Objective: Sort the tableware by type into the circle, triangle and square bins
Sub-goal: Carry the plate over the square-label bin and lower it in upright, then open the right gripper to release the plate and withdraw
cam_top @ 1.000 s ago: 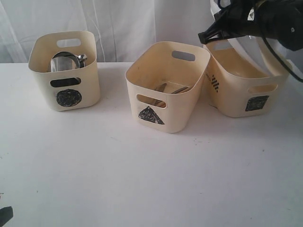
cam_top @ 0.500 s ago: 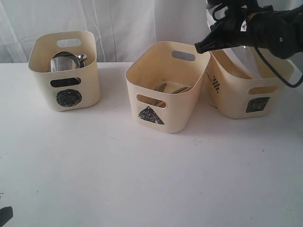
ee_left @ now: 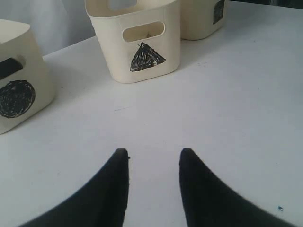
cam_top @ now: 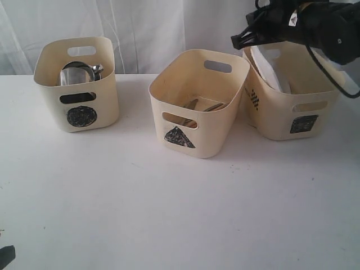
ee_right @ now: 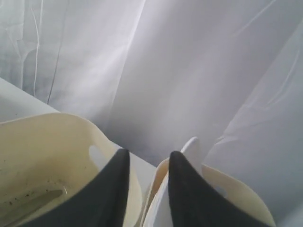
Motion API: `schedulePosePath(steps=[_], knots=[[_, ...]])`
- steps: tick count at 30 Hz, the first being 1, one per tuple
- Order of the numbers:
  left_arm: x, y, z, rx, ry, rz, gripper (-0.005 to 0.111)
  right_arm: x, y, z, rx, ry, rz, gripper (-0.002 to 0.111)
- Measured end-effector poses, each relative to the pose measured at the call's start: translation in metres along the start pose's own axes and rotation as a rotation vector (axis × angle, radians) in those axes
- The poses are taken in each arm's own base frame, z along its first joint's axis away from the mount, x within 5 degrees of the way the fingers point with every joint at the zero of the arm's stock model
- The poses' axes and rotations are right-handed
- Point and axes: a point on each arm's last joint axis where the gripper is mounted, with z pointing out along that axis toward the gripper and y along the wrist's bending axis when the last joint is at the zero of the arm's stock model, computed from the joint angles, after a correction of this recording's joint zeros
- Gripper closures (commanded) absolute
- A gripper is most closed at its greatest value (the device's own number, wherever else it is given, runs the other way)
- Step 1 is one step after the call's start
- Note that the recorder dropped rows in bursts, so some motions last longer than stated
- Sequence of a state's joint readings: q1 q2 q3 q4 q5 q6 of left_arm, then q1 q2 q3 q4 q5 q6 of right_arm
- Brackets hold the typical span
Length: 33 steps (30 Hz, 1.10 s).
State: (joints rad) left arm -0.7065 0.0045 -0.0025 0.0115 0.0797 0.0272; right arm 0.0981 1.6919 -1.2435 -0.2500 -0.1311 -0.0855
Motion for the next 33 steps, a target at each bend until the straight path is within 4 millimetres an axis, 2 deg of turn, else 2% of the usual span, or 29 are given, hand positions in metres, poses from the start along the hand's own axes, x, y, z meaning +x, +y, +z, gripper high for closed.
schedulePosePath(steps=[7,10,13,18,22,26,29,33], knots=[[0.0,0.0,0.0,0.0,0.0,0.0,0.065,-0.031,-0.011,-0.033,0.032,-0.06,0.01,0.08],[0.0,0.0,0.0,0.0,0.0,0.0,0.065,-0.036,-0.012,-0.052,0.039,-0.067,0.026,0.08],[0.0,0.0,0.0,0.0,0.0,0.0,0.065,-0.038,-0.012,-0.081,0.045,-0.087,0.041,0.08],[0.0,0.0,0.0,0.0,0.0,0.0,0.065,-0.036,-0.009,-0.15,0.058,-0.167,0.132,0.08],[0.0,0.0,0.0,0.0,0.0,0.0,0.065,-0.02,-0.001,-0.208,0.069,-0.225,0.182,0.08],[0.0,0.0,0.0,0.0,0.0,0.0,0.065,0.013,0.01,-0.26,0.085,-0.228,0.213,0.08],[0.0,0.0,0.0,0.0,0.0,0.0,0.065,0.039,0.019,-0.288,0.09,-0.215,0.275,0.08],[0.0,0.0,0.0,0.0,0.0,0.0,0.065,0.069,0.029,-0.31,0.091,-0.176,0.318,0.08]])
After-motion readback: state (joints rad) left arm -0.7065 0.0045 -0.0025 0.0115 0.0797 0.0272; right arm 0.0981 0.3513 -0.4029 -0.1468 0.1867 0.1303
